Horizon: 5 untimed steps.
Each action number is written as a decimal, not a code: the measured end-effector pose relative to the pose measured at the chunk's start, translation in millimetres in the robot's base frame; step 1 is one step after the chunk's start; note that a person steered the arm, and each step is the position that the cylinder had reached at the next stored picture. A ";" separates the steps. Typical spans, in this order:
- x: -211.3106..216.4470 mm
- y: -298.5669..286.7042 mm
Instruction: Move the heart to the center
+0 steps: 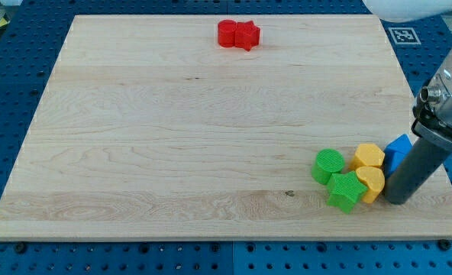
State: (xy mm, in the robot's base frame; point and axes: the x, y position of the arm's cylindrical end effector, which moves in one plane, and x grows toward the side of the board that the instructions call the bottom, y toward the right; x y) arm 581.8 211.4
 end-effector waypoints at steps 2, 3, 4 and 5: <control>-8.5 -14.7; -9.6 -31.5; -9.6 -36.2; -20.3 -40.9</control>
State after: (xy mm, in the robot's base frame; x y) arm 561.5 170.5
